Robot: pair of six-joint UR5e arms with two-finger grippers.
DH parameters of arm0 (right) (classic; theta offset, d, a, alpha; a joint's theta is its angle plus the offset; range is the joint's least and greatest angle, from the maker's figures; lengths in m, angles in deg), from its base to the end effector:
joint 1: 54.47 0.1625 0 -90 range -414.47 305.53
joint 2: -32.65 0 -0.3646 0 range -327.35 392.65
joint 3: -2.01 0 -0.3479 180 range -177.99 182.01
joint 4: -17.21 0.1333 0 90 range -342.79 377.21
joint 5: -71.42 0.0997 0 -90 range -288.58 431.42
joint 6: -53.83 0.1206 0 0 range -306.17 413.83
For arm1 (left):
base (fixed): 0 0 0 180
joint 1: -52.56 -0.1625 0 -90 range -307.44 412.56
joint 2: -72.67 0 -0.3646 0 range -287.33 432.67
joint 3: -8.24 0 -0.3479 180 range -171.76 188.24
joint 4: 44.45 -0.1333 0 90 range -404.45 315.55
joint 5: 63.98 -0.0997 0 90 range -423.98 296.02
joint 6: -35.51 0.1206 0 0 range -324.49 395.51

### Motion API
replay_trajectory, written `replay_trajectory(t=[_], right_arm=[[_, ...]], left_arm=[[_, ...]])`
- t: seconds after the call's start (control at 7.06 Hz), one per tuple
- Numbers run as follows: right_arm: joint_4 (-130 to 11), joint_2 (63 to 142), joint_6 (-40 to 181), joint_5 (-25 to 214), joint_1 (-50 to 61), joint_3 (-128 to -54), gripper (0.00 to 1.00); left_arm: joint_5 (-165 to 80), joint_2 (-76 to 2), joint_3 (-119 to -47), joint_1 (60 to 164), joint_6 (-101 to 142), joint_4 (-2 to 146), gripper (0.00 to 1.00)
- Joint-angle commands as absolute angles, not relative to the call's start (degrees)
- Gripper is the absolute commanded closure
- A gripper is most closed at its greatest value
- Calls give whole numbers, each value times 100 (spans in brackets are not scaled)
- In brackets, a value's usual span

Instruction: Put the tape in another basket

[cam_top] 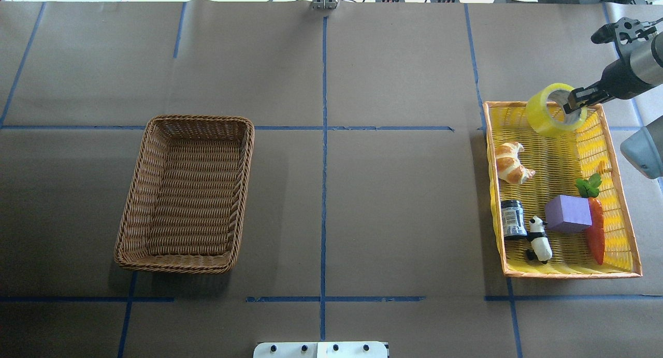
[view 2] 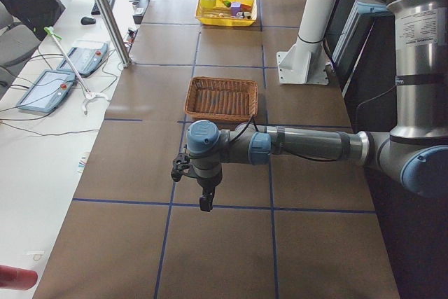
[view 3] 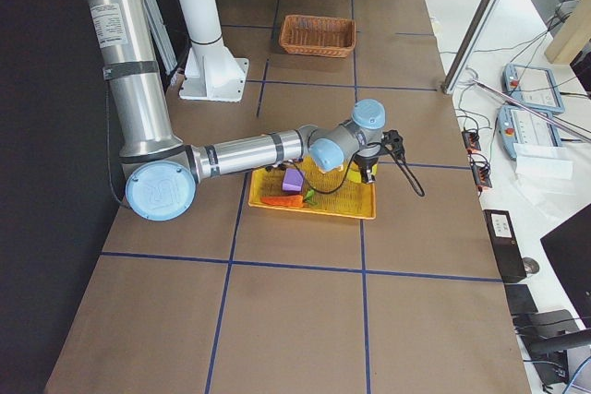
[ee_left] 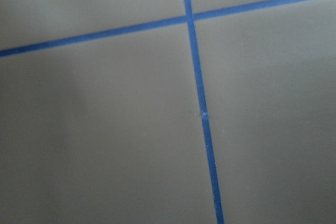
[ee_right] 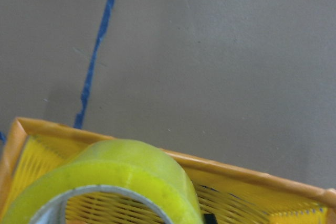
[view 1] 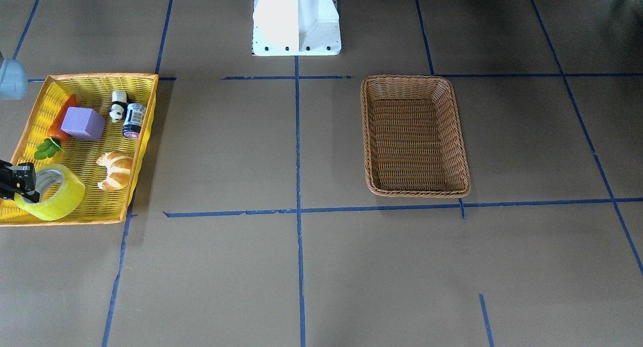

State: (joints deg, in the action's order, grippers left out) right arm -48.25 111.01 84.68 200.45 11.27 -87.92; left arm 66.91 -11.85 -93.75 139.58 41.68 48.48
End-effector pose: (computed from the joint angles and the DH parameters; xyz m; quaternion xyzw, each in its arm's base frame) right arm -0.1738 -0.5251 0.4668 0.1121 -0.4167 -0.0519 0.9006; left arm -0.0322 -0.4264 0.5596 0.0868 0.3458 0.1031 0.9286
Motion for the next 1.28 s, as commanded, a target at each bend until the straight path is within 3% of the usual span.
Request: replay_trajectory(t=[0.0, 0.14, 0.71, 1.13], right_arm=[[-3798, 10964, 9928, 20035, 857, -8826, 100], [-3347, 10929, 10519, 19983, 646, -8852, 100], [-1274, 10648, 13339, 19201, -243, -8905, 100], [65, 10709, 14609, 18656, -813, -9334, 100]], left_arm=[[6707, -1276, -9354, 13949, 4167, 6419, 0], [6707, -1285, -9284, 13810, 4141, 6923, 0], [6716, -1294, -9485, 12317, -520, 9514, 0], [6654, -2081, -9810, 11218, -2521, 10125, 0]])
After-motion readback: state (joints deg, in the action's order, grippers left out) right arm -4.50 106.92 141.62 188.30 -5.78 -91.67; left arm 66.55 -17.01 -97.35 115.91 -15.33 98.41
